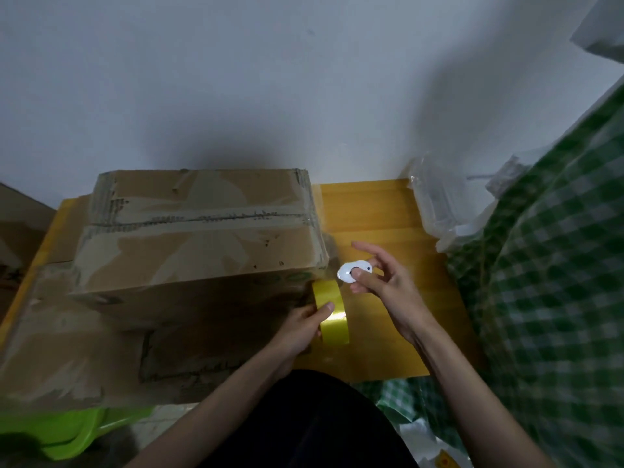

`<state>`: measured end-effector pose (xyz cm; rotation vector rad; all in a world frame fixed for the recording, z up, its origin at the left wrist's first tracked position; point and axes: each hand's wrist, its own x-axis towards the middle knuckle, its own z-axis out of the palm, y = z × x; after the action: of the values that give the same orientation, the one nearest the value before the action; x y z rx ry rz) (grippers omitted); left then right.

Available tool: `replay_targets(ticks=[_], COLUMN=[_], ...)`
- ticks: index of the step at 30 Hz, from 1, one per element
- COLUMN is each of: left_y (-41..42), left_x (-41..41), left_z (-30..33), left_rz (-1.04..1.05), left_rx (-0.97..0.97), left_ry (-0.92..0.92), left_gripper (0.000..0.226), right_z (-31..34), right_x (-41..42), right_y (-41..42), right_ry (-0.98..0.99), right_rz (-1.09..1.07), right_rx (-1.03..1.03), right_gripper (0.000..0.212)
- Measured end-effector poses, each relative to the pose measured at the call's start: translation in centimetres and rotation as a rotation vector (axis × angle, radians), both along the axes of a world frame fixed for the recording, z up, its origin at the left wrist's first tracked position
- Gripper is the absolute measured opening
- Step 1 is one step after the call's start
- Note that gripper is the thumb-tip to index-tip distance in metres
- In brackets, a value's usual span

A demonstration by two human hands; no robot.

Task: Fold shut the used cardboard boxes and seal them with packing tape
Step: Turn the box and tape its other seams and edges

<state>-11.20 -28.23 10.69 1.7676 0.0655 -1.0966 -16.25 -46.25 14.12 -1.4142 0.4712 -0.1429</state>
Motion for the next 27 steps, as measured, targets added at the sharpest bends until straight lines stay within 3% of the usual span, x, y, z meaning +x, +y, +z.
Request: replay_targets(ticks=[5,9,14,27], left_y=[0.3,0.8,1.2,1.3], left_x=[-0.1,-0.1,-0.1,-0.2], left_z=[0.6,0.4,0.0,0.1], left_rz=[-0.045,-0.066,-0.088,-0.098], left_rx=[-0.035,-0.047,-0.069,-0.124], left_ry=[0.059,0.03,0.021,0.016], left_gripper=[0.034,0.038,0.039,0.042], right_z=[-1.2,-1.9,-2.3,-2.8], right_x=[1.2,1.4,1.3,1.5], right_y=[0.0,0.4,0.8,1.3], right_ry=[-0.057,-0.135,-0.2,-0.161], right_rz=[0.148,0.211,0.229,0.268], right_rx=[-0.455,-0.655,-0.74,-0.864], right_gripper=[0.033,0.024,0.019,0.03])
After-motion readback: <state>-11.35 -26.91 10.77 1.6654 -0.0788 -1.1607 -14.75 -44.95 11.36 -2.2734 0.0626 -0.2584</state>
